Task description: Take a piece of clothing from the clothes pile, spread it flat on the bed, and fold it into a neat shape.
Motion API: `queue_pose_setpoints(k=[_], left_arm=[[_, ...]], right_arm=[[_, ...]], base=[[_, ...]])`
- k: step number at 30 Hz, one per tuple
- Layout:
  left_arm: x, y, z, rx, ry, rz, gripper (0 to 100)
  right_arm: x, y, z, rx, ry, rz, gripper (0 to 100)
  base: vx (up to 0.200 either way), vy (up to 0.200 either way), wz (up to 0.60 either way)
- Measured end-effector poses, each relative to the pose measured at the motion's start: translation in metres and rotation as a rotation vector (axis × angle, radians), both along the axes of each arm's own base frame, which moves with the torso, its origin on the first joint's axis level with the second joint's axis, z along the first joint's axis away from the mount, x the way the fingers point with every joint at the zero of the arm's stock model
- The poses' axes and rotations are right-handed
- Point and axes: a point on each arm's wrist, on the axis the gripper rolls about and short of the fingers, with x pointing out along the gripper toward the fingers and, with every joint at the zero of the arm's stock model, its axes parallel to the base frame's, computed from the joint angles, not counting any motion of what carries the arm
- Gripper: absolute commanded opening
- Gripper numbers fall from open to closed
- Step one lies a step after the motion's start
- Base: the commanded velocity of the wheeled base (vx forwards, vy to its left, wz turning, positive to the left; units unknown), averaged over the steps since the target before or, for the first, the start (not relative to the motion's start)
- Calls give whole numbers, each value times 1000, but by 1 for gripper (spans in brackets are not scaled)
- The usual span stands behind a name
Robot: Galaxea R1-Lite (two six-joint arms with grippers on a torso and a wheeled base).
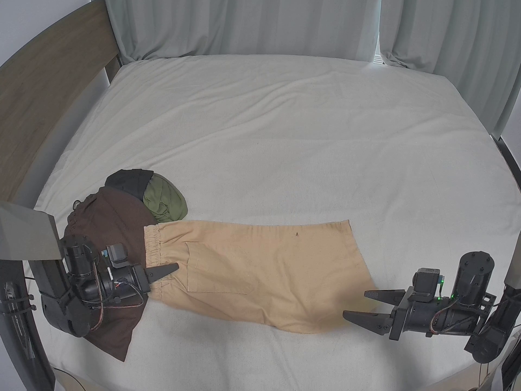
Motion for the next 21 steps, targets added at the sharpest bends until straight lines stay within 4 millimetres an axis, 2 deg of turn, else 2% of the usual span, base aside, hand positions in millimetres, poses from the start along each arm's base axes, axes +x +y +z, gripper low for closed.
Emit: queue_pose_setpoints(k=[11,21], left_arm=[[-12,15,9,-9,-8,10,0],[-21,41,9,19,-43,41,0]], right_arm=[[0,0,0,0,0,0,100],[-1,1,0,-16,-22,16,100]], base=[[0,0,0],[0,0,0]])
